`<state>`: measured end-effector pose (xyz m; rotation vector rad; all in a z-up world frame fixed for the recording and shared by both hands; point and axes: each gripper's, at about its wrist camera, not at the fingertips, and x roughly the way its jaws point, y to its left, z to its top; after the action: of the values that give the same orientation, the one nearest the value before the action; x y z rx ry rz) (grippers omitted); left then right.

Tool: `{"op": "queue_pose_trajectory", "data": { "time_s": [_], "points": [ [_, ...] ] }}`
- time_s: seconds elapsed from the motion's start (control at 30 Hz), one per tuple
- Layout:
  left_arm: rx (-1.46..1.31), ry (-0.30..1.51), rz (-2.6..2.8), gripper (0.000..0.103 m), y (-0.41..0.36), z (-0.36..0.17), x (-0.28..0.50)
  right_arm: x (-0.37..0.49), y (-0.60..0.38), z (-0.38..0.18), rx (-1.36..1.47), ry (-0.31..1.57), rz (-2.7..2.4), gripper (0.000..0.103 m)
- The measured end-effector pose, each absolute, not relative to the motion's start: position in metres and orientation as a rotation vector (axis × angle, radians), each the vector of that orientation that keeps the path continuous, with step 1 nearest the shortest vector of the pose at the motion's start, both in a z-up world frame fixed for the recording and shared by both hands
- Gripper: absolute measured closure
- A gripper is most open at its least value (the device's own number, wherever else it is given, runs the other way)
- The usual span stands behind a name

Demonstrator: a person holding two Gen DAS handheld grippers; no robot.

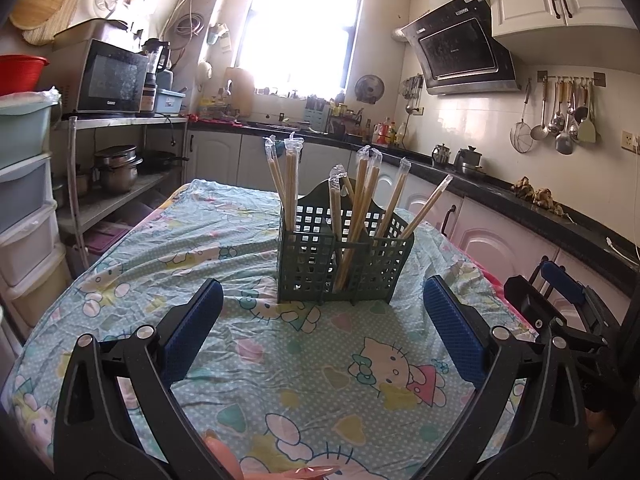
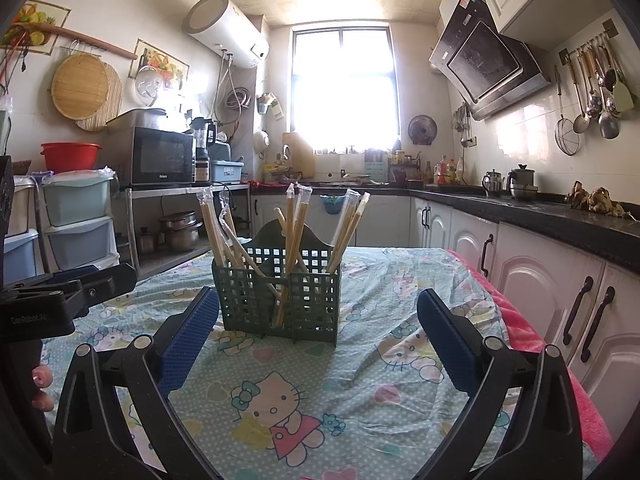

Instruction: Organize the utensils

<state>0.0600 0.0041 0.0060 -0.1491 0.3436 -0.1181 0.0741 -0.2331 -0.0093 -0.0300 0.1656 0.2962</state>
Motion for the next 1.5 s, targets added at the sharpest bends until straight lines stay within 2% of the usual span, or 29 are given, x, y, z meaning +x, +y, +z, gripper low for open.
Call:
{"op": "queue_pose_trajectory", "data": {
  "time_s": [0.8,1.13,1.33,1.5],
  "points": [
    [-0.148,0.344,-0.115,0.011,0.005,0.009,0.060,0.074,-0.234,-0.010,-0.028,0.172,0.294,0.006],
    [-0.149,0.419,-0.026,0.010,0.014,-0.003,0.075,0.080,-0.236,-0.014,-0.030,0.197,0.251,0.006],
    [-0.171,0.510,0.036,0.010,0.047,-0.007,0.101,0.118,-0.262,-0.014,0.044,0.340,0.175,0.006],
    [-0.153,0.765,0.195,0.010,0.108,-0.039,0.174,0.224,-0.310,-0.047,0.012,0.722,-0.046,0.006]
  ]
}}
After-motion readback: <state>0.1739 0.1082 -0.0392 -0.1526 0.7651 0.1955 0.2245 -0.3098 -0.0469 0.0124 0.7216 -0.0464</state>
